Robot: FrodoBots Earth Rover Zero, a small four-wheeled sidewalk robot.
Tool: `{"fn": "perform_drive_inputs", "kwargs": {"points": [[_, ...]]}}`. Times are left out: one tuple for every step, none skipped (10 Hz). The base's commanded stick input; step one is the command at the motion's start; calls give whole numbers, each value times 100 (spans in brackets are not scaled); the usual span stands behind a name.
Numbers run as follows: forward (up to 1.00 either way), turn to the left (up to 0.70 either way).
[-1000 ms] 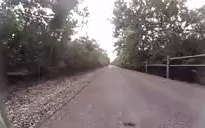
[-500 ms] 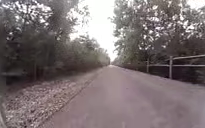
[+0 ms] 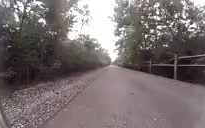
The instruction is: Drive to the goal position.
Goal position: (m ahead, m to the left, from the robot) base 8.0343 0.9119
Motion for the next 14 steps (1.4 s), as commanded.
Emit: {"fn": "perform_drive_inputs", "kwargs": {"points": [[70, 0], [70, 0], [70, 0], [70, 0], [70, 0], [70, 0], [70, 0], [70, 0], [70, 0], [70, 0], [70, 0], [70, 0], [70, 0], [70, 0]]}}
